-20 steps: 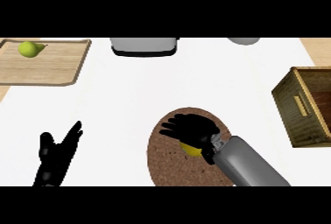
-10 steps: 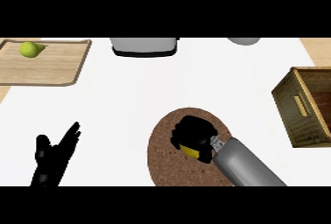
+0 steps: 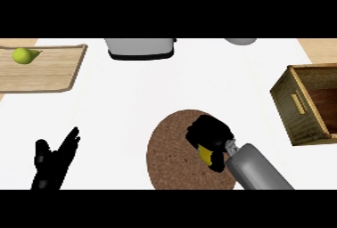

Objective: Pick the lemon from the placemat and place it in the basket

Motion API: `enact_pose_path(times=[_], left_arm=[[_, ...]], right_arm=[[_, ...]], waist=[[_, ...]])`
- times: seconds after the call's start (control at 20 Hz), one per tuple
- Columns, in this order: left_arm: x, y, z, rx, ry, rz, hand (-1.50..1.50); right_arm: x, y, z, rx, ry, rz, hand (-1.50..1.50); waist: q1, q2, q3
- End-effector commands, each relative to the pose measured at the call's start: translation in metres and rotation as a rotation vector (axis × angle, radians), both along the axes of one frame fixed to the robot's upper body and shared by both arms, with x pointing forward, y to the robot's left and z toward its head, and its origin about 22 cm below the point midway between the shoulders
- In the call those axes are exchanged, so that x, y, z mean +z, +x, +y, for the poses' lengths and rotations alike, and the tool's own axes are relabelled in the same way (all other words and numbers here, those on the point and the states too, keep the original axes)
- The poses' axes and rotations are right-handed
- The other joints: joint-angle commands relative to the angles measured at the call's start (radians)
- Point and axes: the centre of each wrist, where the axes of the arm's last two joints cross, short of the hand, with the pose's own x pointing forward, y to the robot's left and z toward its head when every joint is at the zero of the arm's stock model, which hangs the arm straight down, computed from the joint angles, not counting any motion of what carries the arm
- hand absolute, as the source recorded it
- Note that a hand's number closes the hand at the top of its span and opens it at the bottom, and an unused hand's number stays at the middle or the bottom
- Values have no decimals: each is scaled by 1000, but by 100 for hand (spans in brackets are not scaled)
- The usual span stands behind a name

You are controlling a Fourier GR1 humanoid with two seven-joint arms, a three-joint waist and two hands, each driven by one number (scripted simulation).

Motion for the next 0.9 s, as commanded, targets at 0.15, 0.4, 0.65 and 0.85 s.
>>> enact_pose_path(times=[0.15, 0.4, 0.65, 0.85], left_arm=[[-14, -28, 16, 110, -10, 77, 0], [-7, -29, 25, 113, 8, 72, 0], [-5, -28, 16, 108, -14, 51, 0], [-15, -38, 12, 82, -11, 86, 0]], right_arm=[[7, -30, -72, -549, 6, -56, 150], [56, -65, -77, -688, 328, -126, 150], [96, -85, -77, -759, 897, -127, 150], [154, -123, -94, -806, 1028, -256, 150]], waist=[[-99, -18, -14], [-102, -15, -12], [-94, -11, -7], [-72, -10, -12]])
